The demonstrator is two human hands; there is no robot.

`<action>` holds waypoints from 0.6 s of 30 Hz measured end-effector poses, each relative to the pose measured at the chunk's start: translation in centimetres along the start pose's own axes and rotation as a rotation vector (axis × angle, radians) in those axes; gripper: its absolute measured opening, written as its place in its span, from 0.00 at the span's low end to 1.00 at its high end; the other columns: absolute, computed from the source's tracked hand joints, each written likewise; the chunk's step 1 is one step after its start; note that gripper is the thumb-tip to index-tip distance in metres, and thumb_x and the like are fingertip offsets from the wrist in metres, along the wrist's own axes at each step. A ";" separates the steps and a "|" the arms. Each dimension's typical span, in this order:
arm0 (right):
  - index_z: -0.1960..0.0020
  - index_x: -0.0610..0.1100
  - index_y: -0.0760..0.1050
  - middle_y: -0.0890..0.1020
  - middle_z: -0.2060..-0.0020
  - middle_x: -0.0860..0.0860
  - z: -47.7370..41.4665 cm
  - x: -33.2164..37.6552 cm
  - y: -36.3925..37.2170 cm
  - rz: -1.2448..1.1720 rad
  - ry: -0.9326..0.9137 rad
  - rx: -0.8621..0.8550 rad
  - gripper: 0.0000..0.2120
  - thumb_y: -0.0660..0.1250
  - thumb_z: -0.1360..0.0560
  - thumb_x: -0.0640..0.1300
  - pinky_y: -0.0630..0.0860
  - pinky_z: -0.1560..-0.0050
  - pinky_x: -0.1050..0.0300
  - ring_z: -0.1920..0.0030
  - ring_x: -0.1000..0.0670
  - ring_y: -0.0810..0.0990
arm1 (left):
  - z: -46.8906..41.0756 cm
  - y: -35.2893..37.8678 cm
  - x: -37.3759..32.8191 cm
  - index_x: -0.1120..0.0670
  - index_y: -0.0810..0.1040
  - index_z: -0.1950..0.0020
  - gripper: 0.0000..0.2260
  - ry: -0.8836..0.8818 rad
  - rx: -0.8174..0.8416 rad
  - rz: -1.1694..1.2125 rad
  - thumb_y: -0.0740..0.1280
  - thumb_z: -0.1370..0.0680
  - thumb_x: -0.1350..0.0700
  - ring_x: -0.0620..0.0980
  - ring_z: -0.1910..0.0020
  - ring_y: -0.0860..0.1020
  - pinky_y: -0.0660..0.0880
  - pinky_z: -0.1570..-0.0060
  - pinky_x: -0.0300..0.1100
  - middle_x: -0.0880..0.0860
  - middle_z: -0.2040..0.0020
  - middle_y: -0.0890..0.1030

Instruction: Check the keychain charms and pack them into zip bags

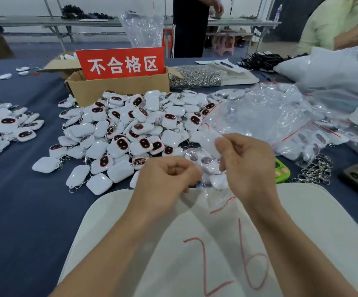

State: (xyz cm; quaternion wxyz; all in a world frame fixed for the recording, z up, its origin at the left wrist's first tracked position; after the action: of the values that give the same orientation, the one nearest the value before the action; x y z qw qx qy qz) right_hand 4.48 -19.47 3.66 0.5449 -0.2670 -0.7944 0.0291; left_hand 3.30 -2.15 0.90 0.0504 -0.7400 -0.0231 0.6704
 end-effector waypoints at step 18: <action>0.64 0.42 0.83 0.74 0.74 0.40 -0.7 0.6 -1.9 -0.228 0.039 0.388 0.03 0.77 0.37 0.40 0.66 0.67 0.52 0.70 0.48 0.69 | 0.6 1.0 0.8 0.50 0.86 0.66 0.05 -0.054 -0.075 -0.058 0.75 0.31 0.58 0.42 0.72 0.68 0.66 0.70 0.33 0.46 0.73 0.76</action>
State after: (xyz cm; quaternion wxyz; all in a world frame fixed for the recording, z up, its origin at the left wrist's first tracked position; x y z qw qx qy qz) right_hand 4.25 -21.00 5.07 0.6009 -0.0663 -0.7883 0.1144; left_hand 2.73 -3.07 -0.05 0.0413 -0.7220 -0.0710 0.6870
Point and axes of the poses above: each hand's wrist, its own z-axis away from the middle knuckle, its own y-axis out of the palm, x = y × z, the point moved 5 cm from there along -z, towards the middle knuckle
